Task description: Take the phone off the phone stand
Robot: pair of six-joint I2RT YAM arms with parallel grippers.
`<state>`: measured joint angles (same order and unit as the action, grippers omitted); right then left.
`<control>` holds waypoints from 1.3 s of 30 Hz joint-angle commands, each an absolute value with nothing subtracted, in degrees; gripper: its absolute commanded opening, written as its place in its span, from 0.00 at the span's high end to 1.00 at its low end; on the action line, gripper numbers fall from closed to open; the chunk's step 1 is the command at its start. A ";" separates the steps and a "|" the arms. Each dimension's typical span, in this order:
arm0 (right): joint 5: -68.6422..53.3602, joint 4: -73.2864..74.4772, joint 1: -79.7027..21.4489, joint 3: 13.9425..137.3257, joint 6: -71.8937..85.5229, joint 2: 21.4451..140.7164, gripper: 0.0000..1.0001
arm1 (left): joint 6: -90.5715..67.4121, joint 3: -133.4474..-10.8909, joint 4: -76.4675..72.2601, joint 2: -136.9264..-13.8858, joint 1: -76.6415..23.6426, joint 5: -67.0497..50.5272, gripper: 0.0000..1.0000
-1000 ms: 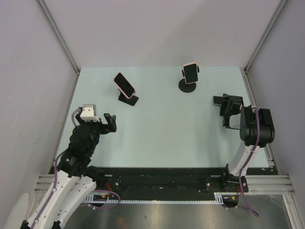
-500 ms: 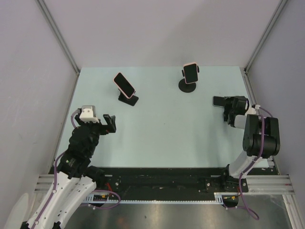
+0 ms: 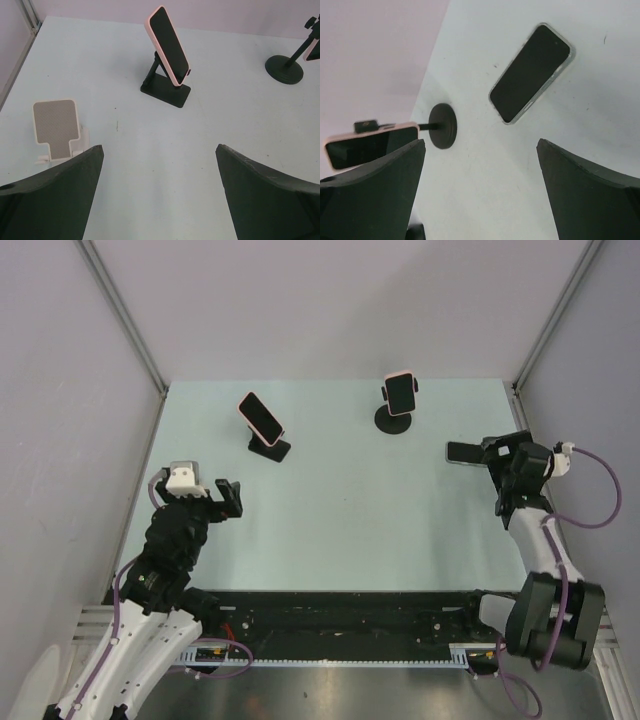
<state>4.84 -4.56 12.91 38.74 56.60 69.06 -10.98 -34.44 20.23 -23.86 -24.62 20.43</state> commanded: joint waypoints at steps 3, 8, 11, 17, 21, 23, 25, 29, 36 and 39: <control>1.15 4.91 13.27 39.02 41.67 53.82 0.00 | -10.37 -33.93 18.54 -23.73 -24.26 20.30 0.00; -5.44 7.03 13.27 38.94 36.40 46.06 0.00 | -10.81 -33.66 18.63 -24.43 -23.91 21.35 0.00; -9.92 7.99 12.92 39.02 34.37 42.81 0.00 | -12.39 -33.49 19.16 -25.66 -23.21 22.50 0.00; -11.69 9.32 7.39 38.06 31.20 40.08 0.00 | -16.17 -34.71 20.48 -33.20 -16.01 23.21 0.00; -12.66 8.61 1.95 36.74 29.27 39.46 0.00 | -17.66 -36.91 20.39 -40.41 -9.15 18.46 0.00; -12.13 9.14 -1.65 36.74 27.25 38.85 0.01 | -17.93 -38.84 20.39 -45.51 -5.81 16.71 0.00; -10.38 9.67 -3.16 36.21 25.59 38.06 0.01 | -17.49 -41.12 20.13 -50.85 -3.70 17.05 0.00; -8.27 10.28 -6.41 35.07 23.21 35.25 0.01 | -15.47 -45.69 19.78 -59.58 -0.18 18.72 0.00; -4.14 10.46 -11.50 32.78 20.48 31.12 0.01 | -9.41 -51.67 16.88 -71.45 9.48 13.19 0.00; -2.64 10.72 -12.91 32.08 19.78 29.97 0.01 | -7.04 -52.03 16.18 -74.09 13.17 8.20 0.00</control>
